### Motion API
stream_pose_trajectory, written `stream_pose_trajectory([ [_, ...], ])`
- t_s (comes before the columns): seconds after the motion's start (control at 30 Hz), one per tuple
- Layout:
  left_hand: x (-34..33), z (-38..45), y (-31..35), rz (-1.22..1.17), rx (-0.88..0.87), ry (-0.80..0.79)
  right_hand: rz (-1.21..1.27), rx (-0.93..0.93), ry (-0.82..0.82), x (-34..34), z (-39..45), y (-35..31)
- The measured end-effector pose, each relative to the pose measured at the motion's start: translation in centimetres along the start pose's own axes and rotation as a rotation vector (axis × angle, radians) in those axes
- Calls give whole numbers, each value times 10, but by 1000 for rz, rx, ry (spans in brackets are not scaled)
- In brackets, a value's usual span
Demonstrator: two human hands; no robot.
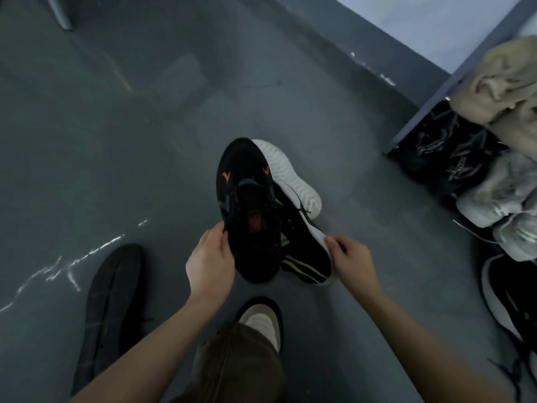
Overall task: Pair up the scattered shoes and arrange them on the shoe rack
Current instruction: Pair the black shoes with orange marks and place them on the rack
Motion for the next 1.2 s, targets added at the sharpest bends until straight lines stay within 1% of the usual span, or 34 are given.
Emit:
stream_pose_trajectory([
  [0.1,-20,-20,12,-48,11,-83,78,-119,29,15,-9,26],
  [0.17,-29,-29,19,-59,14,-115,53,-163,13,17,-17,39],
  [0.23,-33,-35,25,-78,8,-121,-90,-100,71,22,-23,40],
  [0.27,-34,-36,29,-86,-3,-121,-130,-28,102,24,-25,33],
  [0.3,-35,-37,33,-95,-18,-120,-106,43,100,26,-28,22],
  [0.33,-35,-37,37,-108,-35,-121,-34,102,55,25,-30,9],
  [0.37,-35,-36,40,-123,-49,-126,41,134,-23,22,-32,-4],
  [0.43,-31,-31,42,-154,-77,-152,135,134,-170,12,-36,-27],
  [0.47,-28,-28,43,-165,-99,-164,176,117,-197,10,-36,-35],
  [0.5,-24,-25,42,-170,-128,-166,204,108,-191,9,-35,-43],
  [0.57,-16,-20,40,-156,-184,-149,203,145,-128,8,-33,-57],
  [0.63,-10,-17,33,-141,-228,-135,186,232,-95,1,-32,-71],
  [0.7,-2,-15,17,-162,-222,-127,160,340,-92,-14,-33,-86],
  [0.77,8,-11,-5,-175,-162,-116,91,434,-73,-38,-33,-100],
  [0.87,26,-6,-37,-133,-81,-58,39,476,-68,-77,-31,-121],
  [0.93,38,-2,-62,-17,-29,7,9,470,-96,-99,-32,-132],
  [1.0,53,2,-95,202,99,52,-26,492,-120,-116,-34,-137],
  [1.03,59,3,-115,301,197,33,-40,504,-128,-123,-35,-137],
  [1.1,68,0,-149,415,384,-74,-57,521,-152,-135,-38,-139],
  [1.13,70,-3,-162,433,454,-118,-72,532,-168,-141,-39,-138],
  [1.2,73,-7,-177,429,546,-158,-98,543,-189,-149,-41,-135],
])
Point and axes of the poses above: each hand's wrist, its own z-axis towards the middle knuckle, its own x-axis out of the back of the hand, y = z × x, the point moved 4 cm from there along z, towards the middle knuckle, and after that the axes turned 9 degrees about -x, right-handed, at the moved point
